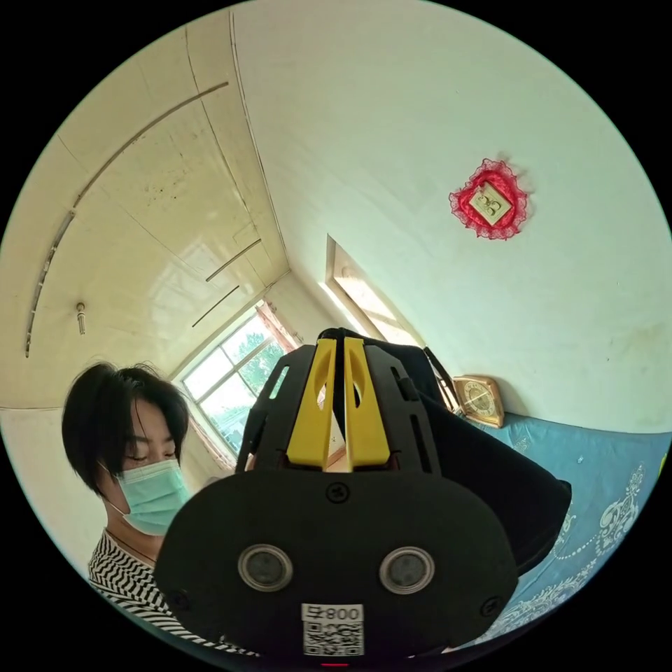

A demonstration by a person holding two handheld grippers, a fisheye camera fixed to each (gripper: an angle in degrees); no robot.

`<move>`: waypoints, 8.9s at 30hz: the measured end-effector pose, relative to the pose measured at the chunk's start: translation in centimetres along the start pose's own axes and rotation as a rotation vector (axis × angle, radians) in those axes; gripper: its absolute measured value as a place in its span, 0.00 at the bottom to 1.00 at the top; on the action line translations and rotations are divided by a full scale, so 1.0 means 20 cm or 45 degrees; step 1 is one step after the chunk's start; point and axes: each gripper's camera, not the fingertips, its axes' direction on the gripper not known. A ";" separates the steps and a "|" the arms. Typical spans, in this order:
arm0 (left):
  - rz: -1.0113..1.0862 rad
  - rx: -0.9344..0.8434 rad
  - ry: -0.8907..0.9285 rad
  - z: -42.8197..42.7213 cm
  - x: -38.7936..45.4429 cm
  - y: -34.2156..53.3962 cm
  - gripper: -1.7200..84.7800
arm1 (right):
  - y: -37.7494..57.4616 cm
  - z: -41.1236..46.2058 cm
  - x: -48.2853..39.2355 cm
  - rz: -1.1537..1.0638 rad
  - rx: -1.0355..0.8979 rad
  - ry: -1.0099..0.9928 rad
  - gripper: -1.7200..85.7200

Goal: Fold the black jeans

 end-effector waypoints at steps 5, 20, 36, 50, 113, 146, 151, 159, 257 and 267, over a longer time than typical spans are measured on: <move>-0.023 -0.083 0.007 -0.01 0.05 0.08 0.06 | 0.08 0.00 -0.07 0.006 0.007 0.107 0.03; 0.403 -0.171 -0.829 -0.86 0.24 -0.48 0.03 | 0.63 -0.48 0.23 0.448 0.178 0.407 0.03; -0.669 -1.156 -0.364 0.17 0.13 1.49 0.02 | 3.41 -0.88 0.24 1.758 -0.311 0.688 0.02; -0.611 -1.074 0.009 0.95 0.72 1.61 0.02 | 3.58 -0.21 -0.03 1.600 -1.021 0.651 0.02; -0.933 -0.738 0.273 1.27 2.85 2.40 0.03 | 4.74 1.08 -0.93 1.159 -1.267 0.376 0.17; -1.082 -0.672 0.054 1.05 2.24 2.28 0.02 | 5.00 1.91 -1.04 0.537 -1.845 0.564 0.04; -1.085 -0.688 0.043 1.06 2.15 2.27 0.02 | 4.93 1.84 -1.02 0.499 -1.762 0.584 0.13; -1.111 -0.680 0.021 1.18 1.91 2.27 0.02 | 5.01 1.95 -0.99 0.315 -1.839 0.735 0.09; -1.125 -0.496 -0.071 2.39 0.85 2.10 0.10 | 4.61 -2.52 0.03 1.664 -0.507 1.263 0.06; -0.421 -0.636 -0.366 3.04 0.63 1.30 0.16 | 4.27 -0.44 0.78 0.876 -0.966 0.979 0.11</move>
